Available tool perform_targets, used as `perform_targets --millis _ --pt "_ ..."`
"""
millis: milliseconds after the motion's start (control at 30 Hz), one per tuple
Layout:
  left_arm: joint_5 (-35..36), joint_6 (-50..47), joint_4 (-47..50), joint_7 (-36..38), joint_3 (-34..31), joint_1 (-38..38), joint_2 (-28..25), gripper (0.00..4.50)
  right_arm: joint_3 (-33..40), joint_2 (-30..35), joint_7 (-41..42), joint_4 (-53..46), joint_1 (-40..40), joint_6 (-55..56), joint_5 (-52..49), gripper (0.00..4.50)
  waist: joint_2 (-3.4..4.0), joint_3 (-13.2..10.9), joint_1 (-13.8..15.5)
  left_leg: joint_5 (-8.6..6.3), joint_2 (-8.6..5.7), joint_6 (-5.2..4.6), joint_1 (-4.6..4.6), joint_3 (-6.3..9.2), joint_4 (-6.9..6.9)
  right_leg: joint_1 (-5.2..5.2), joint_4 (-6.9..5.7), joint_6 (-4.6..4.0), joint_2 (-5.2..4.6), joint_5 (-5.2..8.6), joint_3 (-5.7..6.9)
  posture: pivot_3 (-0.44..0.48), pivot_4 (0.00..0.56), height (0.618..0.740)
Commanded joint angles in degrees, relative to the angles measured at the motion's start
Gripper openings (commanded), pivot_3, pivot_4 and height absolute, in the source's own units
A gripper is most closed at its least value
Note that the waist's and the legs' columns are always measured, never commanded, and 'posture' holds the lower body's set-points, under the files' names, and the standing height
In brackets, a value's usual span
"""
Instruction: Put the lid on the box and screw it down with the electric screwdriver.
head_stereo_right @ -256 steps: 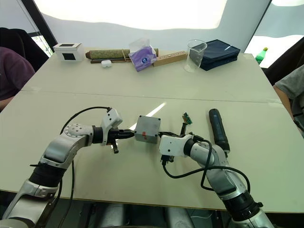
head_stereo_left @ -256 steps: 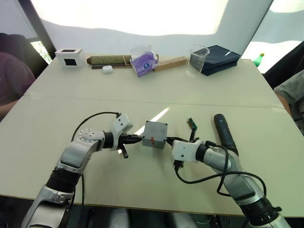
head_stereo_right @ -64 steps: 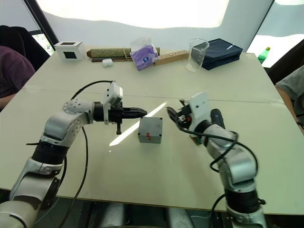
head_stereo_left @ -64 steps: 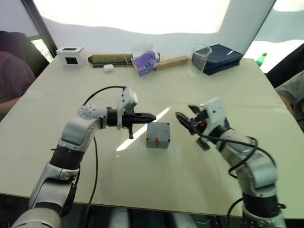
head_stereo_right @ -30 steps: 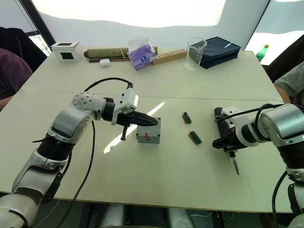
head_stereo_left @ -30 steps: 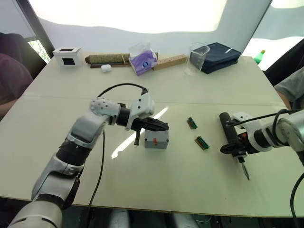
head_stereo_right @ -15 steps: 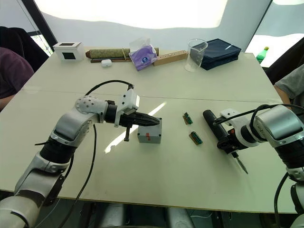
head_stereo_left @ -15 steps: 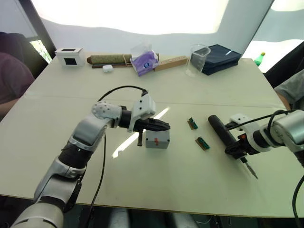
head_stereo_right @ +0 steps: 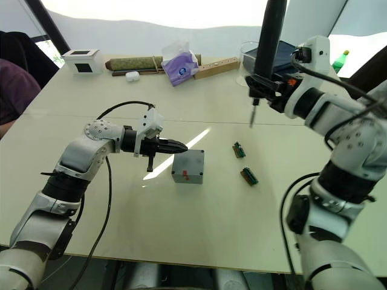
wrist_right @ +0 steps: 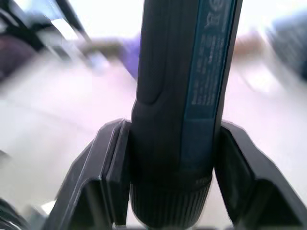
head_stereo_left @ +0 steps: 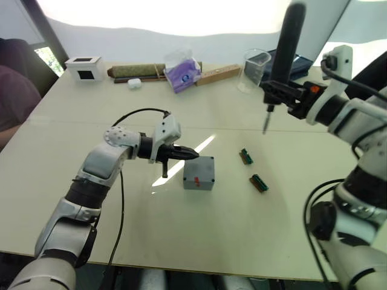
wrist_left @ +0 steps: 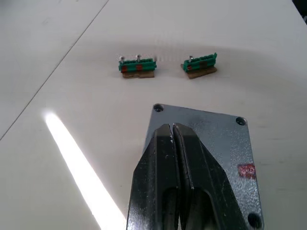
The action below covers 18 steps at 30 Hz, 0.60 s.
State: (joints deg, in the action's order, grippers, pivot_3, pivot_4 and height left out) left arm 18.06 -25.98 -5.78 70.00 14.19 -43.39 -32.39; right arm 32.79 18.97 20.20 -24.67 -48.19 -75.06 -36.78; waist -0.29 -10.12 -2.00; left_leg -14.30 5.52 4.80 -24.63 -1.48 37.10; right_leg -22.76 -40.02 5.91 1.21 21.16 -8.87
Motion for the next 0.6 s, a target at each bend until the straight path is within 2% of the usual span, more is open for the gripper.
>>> perform_targets --millis 33,133,300,600 --pt "1.0 -2.0 1.2 0.9 -1.3 -0.2 -1.1 0.00 -2.3 -7.7 -4.0 -15.2 6.7 9.8 -3.3 2.16 0.00 0.0 0.1 0.02 -0.05 0.03 -0.02 -0.03 0.02 0.00 0.00 0.00 -0.08 0.00 0.01 0.000 0.150 0.739" --pt "2.7 -6.4 1.7 1.1 -1.9 0.0 -1.5 0.00 -12.9 -10.5 -4.4 -19.4 14.7 18.2 1.4 2.16 0.00 0.0 -0.4 0.02 -0.12 0.03 -0.06 -0.04 0.00 0.11 -0.01 0.02 -0.18 0.00 0.01 0.000 0.150 0.739" --pt "0.8 -4.9 3.4 -1.3 -0.9 1.9 -0.2 0.00 -24.3 -12.9 -5.2 -17.0 23.3 32.0 9.1 2.16 0.00 0.0 -1.5 0.22 -0.13 0.34 0.05 0.11 0.06 0.23 -0.13 0.21 -0.07 -0.09 0.00 0.000 0.150 0.739" --pt "-6.5 2.5 -0.4 -5.5 2.2 3.8 1.4 0.00 -35.1 -14.8 -5.3 -7.0 28.7 49.3 19.0 2.16 0.00 0.0 -1.9 0.40 -0.11 0.67 0.17 0.17 0.00 0.33 -0.13 0.21 -0.02 -0.10 0.01 0.000 0.150 0.739"
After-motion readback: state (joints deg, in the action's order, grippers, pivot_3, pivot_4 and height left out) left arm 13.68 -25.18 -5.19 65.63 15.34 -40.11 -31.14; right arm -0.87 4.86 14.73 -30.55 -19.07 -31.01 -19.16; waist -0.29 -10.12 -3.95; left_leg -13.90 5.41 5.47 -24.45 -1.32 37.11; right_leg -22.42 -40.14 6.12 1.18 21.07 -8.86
